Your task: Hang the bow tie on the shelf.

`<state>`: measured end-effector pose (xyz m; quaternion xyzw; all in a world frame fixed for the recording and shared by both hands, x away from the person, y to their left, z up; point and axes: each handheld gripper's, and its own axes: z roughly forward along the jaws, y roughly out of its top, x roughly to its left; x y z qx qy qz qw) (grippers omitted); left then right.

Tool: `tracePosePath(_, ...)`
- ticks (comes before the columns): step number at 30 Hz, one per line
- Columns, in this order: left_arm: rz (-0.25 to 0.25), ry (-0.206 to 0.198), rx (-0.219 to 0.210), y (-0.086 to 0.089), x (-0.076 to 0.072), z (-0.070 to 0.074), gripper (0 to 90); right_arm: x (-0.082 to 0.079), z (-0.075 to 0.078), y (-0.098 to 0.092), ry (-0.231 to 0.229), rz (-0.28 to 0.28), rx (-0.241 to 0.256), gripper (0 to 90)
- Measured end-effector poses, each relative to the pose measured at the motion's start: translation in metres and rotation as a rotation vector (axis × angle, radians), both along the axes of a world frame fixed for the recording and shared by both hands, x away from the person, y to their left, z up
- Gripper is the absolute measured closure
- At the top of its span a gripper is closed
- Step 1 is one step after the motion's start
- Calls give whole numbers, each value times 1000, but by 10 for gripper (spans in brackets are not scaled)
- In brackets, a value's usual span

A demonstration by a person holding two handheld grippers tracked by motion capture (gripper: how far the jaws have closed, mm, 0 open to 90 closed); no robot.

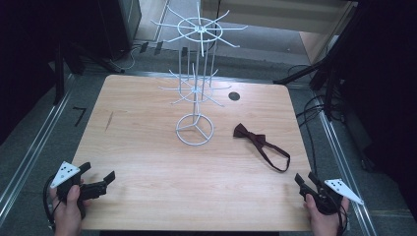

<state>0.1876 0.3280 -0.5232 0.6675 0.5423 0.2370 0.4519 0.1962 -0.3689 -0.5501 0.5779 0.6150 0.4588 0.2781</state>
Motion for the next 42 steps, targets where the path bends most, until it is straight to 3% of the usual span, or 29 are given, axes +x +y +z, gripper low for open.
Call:
tracePosePath(4, -1, 0, -1, 0, 0, 0, 0, 0, 0, 3, 38, 20, -27, 373)
tracePosePath(8, 0, 0, -2, 0, 0, 0, 0, 2, 5, 7, 39, 26, -52, 351)
tracePosePath(14, -2, 0, -3, 0, 0, 0, 0, 16, 16, 20, 72, 62, -73, 298)
tracePosePath(16, -2, -1, -3, 0, 0, 0, 0, 25, 19, 28, 100, 73, -109, 282)
tracePosePath(19, -2, -2, -4, 0, 0, 0, 0, 33, 21, 33, 133, 91, -117, 253)
tracePosePath(20, -2, -2, -5, 0, 0, 0, 0, 33, 21, 33, 133, 91, -117, 253)
tracePosePath(22, -3, -1, -4, 0, 0, 0, 0, 41, 21, 36, 187, 106, -122, 224)
tracePosePath(27, -2, -2, -6, 1, 0, 0, 0, 51, 18, 40, 235, 125, -128, 189)
tracePosePath(30, -2, -1, -6, 0, 0, 0, 0, 55, 17, 44, 242, 119, -149, 134)
tracePosePath(31, -2, -1, -6, 0, 0, 0, 0, 56, 17, 46, 246, 99, -166, 145)
tracePosePath(34, -2, -1, -6, 0, 0, 0, 0, 61, 16, 50, 257, 121, -171, 137)
tracePosePath(42, -2, -1, -8, 1, 0, 0, 0, 74, 11, 63, 294, 105, -220, 140)
